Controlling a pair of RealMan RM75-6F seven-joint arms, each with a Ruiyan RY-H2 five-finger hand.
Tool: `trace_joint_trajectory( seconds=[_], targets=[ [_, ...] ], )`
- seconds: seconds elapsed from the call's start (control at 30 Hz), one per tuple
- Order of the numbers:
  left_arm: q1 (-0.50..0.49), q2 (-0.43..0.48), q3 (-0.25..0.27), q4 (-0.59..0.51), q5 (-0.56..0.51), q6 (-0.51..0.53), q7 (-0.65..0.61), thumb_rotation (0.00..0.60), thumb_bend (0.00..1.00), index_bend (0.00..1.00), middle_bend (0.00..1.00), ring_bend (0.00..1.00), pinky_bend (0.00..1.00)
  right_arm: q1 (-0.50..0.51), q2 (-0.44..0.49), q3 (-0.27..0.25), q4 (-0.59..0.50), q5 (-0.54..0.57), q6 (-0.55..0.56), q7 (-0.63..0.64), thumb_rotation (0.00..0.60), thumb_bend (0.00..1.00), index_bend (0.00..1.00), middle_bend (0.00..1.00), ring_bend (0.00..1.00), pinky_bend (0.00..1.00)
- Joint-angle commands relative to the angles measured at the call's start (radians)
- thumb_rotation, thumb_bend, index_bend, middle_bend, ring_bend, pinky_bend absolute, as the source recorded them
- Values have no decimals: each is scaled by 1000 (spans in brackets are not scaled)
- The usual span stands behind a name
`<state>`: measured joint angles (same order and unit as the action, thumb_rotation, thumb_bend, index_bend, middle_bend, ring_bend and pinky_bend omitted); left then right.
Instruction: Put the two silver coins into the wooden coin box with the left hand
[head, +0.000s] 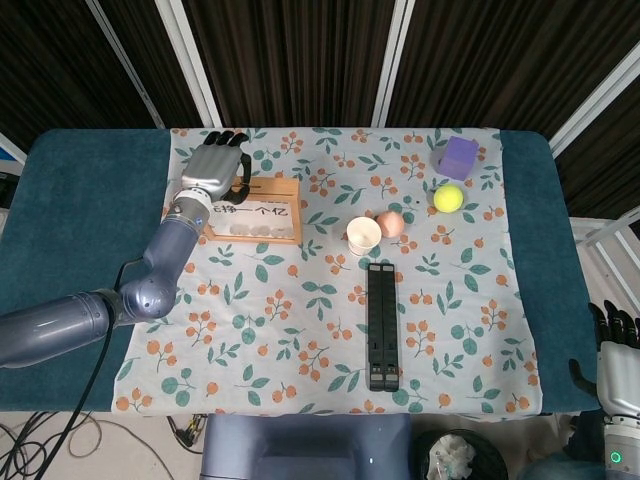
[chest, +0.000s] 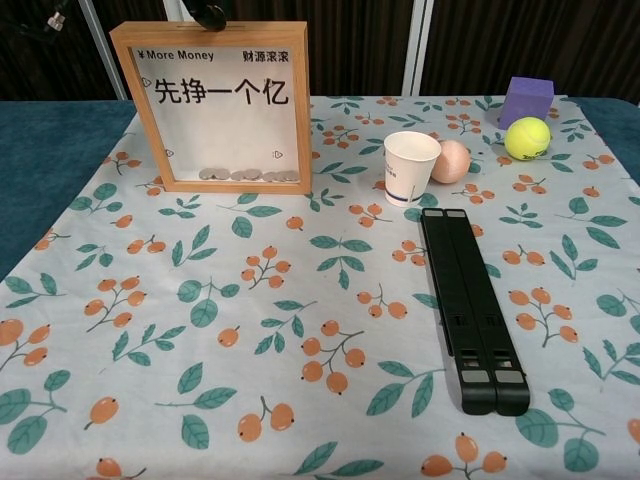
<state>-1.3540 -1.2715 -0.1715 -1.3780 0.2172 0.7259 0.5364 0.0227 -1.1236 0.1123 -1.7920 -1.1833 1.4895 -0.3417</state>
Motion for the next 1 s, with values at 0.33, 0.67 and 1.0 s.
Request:
trace_joint_trajectory(
  seconds=[0.33,0.67,1.0],
  targets=[
    [-3,-3,4,4,-6,-1,7,600,326,552,69,0,0,0,1,0,-3,4,-1,-3,600,406,96,45,26,0],
    [-2,11,5,-11,-3,9,12,600,326,436,62,0,0,1,2,-1,-4,4,-2,-7,600,406,96,45,27,0],
    [18,58,-45,-98,114,86,-30,600,384,488,71,0,0,1,0,1,-3,6,1,-8,600,406,96,45,26,0]
  ],
)
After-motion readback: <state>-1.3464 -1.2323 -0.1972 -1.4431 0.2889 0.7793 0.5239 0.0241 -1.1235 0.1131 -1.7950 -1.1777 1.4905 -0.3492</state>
